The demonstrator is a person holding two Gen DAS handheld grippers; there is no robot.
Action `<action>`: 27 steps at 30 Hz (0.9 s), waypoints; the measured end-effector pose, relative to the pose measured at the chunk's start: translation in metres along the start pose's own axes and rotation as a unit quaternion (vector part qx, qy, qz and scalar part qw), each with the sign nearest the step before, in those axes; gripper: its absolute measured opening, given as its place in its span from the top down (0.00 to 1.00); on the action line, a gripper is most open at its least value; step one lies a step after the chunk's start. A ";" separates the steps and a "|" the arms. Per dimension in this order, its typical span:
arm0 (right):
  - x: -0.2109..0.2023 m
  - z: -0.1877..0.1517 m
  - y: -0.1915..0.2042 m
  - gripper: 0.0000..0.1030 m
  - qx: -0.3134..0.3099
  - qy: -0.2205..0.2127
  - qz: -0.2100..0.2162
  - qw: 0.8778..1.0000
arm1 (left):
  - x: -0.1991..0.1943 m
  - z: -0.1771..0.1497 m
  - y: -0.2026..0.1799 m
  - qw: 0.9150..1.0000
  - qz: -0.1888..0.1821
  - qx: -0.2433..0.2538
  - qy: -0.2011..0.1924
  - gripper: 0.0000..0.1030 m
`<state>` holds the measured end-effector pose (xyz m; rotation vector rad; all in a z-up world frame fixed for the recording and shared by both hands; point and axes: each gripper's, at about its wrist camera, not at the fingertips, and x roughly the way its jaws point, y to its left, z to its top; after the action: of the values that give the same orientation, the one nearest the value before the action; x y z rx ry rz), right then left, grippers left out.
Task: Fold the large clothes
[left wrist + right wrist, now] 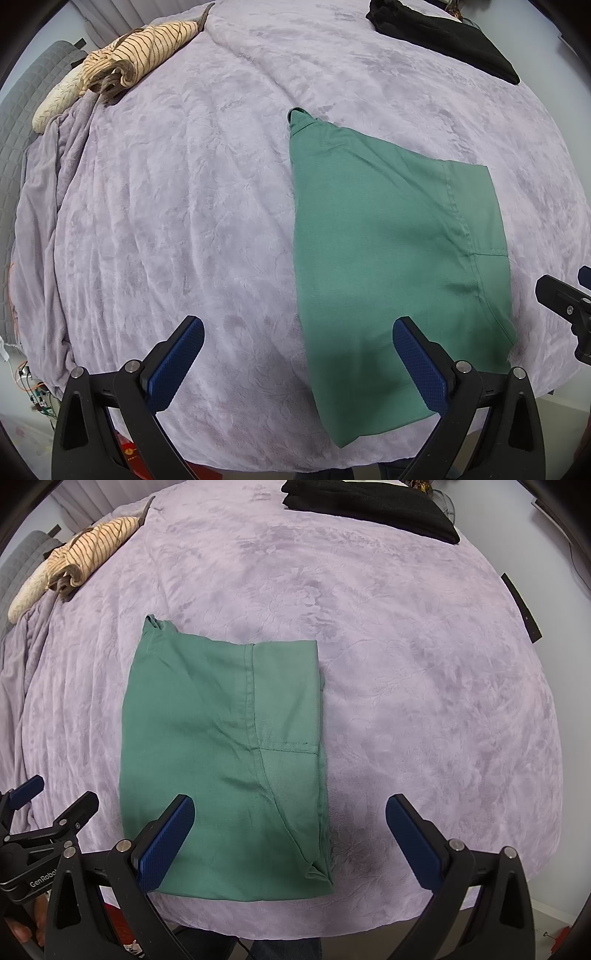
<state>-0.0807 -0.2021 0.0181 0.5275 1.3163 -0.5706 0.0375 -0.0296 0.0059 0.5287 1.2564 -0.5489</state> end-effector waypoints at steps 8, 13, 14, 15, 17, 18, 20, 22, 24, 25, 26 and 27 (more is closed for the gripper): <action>0.000 0.000 0.000 0.00 0.000 0.000 0.000 1.000 | 0.001 -0.001 0.000 1.000 0.000 -0.001 0.002 0.01; 0.001 -0.001 0.001 0.00 -0.001 0.001 -0.001 1.000 | 0.001 -0.001 0.000 1.000 0.000 0.001 0.003 0.01; 0.001 -0.002 0.001 0.00 -0.001 0.001 -0.001 1.000 | 0.001 -0.001 0.001 1.000 -0.003 0.002 0.004 0.01; 0.001 -0.002 0.001 0.00 -0.001 0.001 -0.001 1.000 | 0.002 -0.001 0.001 1.000 -0.003 0.002 0.005 0.01; 0.001 -0.002 0.001 0.00 -0.001 0.002 -0.001 1.000 | 0.002 -0.001 0.001 1.000 0.001 0.002 0.005 0.01; 0.001 -0.002 0.001 0.00 -0.001 0.002 -0.001 1.000 | 0.003 -0.001 0.000 1.000 0.002 0.003 0.005 0.01; 0.002 -0.004 0.002 0.00 -0.003 0.003 0.000 1.000 | 0.003 -0.001 0.000 1.000 0.002 0.002 0.005 0.01; 0.004 -0.004 0.002 0.00 -0.004 0.004 -0.001 1.000 | 0.003 -0.001 0.000 1.000 0.003 0.002 0.005 0.01; 0.005 -0.002 0.002 0.00 -0.007 0.006 -0.001 1.000 | 0.004 -0.001 0.001 1.000 0.005 0.003 0.005 0.01; 0.005 -0.003 0.002 0.00 -0.007 0.007 0.000 1.000 | 0.004 -0.001 0.001 1.000 0.005 0.003 0.006 0.01; 0.006 -0.002 0.002 0.00 -0.008 0.008 0.000 1.000 | 0.005 -0.001 0.002 1.000 0.004 0.002 0.007 0.01; 0.007 -0.001 0.002 0.00 -0.008 0.009 0.000 1.000 | 0.005 -0.001 0.002 1.000 0.002 0.001 0.008 0.01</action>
<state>-0.0793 -0.2005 0.0115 0.5200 1.3360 -0.5555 0.0394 -0.0277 0.0008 0.5375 1.2703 -0.5440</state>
